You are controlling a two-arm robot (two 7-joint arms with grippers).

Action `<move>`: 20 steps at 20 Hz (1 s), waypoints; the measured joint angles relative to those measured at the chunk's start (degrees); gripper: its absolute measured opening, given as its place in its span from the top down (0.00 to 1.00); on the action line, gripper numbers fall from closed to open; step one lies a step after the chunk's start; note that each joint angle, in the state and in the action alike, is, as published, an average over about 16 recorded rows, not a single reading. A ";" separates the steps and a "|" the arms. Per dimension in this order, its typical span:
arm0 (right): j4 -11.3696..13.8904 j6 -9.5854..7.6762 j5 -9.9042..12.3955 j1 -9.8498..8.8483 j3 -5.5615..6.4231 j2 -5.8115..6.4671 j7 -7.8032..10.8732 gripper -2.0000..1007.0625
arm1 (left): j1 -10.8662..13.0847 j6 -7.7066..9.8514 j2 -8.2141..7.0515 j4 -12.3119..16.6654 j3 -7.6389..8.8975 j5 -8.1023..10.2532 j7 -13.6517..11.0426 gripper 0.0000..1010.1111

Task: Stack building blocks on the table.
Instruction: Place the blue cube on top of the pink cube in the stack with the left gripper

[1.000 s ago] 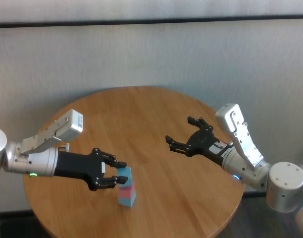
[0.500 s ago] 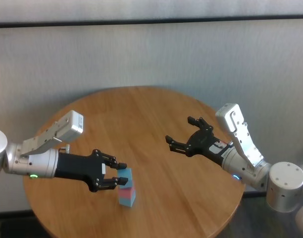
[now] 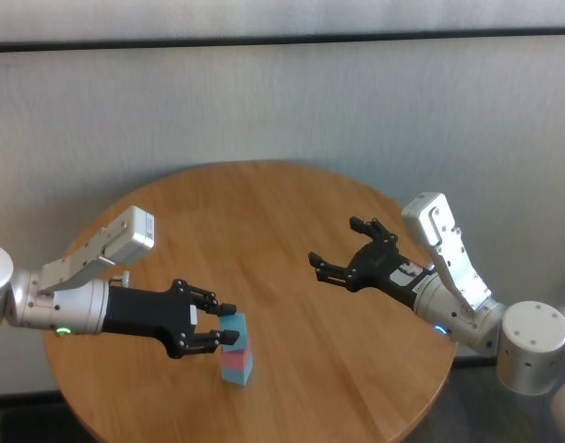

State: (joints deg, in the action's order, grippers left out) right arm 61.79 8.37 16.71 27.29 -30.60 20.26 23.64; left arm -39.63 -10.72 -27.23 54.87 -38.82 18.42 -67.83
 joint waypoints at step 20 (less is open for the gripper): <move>0.00 0.00 0.00 0.00 0.00 0.00 0.00 0.00 | -0.21 -1.15 -0.58 0.47 -1.55 0.80 -0.35 0.61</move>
State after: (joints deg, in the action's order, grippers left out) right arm 61.79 8.37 16.71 27.29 -30.60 20.26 23.64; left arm -39.85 -11.88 -27.80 55.35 -40.37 19.22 -68.18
